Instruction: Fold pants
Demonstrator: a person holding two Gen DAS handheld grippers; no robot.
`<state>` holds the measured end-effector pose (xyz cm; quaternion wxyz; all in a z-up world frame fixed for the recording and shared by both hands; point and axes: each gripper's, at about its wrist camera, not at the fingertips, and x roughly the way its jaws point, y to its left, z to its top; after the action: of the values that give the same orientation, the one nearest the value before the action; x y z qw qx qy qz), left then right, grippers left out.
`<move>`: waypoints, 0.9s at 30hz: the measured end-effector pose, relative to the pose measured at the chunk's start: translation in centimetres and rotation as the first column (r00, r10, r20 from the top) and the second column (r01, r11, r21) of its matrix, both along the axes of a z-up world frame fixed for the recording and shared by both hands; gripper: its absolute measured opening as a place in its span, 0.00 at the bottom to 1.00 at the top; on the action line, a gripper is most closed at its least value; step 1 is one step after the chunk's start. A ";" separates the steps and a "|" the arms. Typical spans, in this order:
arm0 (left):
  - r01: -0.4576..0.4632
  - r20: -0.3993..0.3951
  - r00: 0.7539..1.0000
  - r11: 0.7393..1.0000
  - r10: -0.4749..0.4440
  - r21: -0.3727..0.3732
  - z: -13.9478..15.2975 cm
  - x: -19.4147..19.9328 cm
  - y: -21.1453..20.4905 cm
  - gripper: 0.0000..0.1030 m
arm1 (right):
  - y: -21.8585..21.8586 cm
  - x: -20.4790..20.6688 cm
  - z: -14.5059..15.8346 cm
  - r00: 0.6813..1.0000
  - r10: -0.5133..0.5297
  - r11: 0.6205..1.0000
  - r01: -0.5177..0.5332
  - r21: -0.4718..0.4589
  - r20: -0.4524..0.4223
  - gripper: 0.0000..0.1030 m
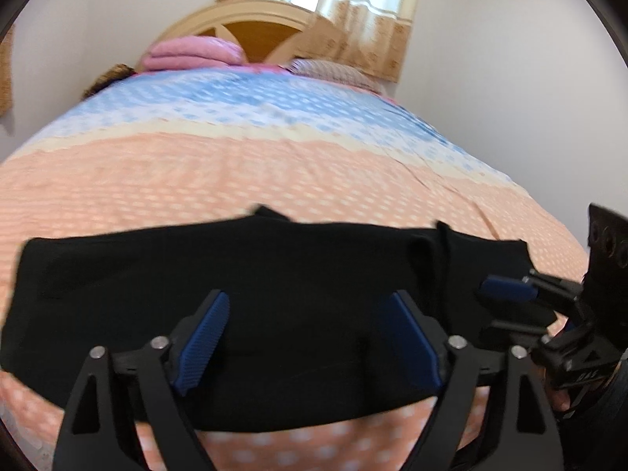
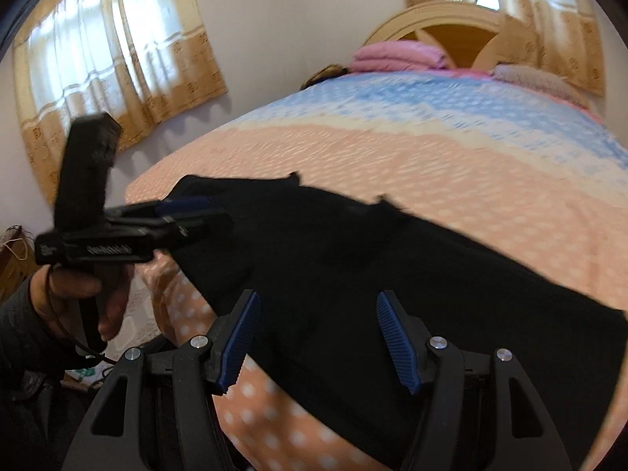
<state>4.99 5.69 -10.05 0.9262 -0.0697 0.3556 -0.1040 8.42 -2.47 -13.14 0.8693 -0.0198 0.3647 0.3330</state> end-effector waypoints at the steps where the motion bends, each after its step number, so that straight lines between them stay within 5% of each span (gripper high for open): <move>1: -0.022 0.006 1.000 1.000 0.022 0.009 0.1 -0.1 1.0 0.89 | 0.8 0.2 -0.6 1.000 0.013 1.000 -0.013 -0.010 -0.019 0.62; 5: -0.113 0.003 0.994 0.993 0.113 0.031 -0.3 -0.5 5.0 0.90 | 2.6 -0.5 -1.3 1.000 -0.016 0.996 0.017 -0.087 0.016 0.62; 10: -0.263 0.009 0.965 0.962 0.263 0.079 -1.2 -1.1 11.3 0.91 | 1.1 -1.2 -0.7 1.000 -0.014 0.999 0.013 -0.033 -0.017 0.62; 15: -0.390 -0.034 0.920 0.921 0.390 0.009 -3.0 -1.4 16.9 0.94 | -0.6 -1.6 -0.7 0.997 -0.075 0.997 0.075 0.006 -0.016 0.62; 19: -0.390 -0.070 0.919 0.920 0.387 -0.033 -4.8 -0.9 17.6 0.94 | -0.5 -1.5 -1.1 0.996 -0.076 0.997 0.077 0.011 -0.035 0.62; 23: -0.368 -0.056 0.928 0.930 0.368 0.013 -5.6 -0.3 16.3 0.93 | 0.6 -2.4 -1.2 0.997 -0.066 0.995 0.068 -0.074 0.029 0.62; 27: -0.358 -0.054 0.933 0.934 0.357 -0.017 -5.5 0.2 16.9 0.91 | 0.0 -2.7 -1.2 0.997 -0.070 0.997 0.070 -0.035 0.013 0.62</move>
<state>5.15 22.58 -15.59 0.9195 -0.1482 0.3587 0.0632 5.72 -2.49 -14.30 0.8821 -0.0243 0.3659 0.2956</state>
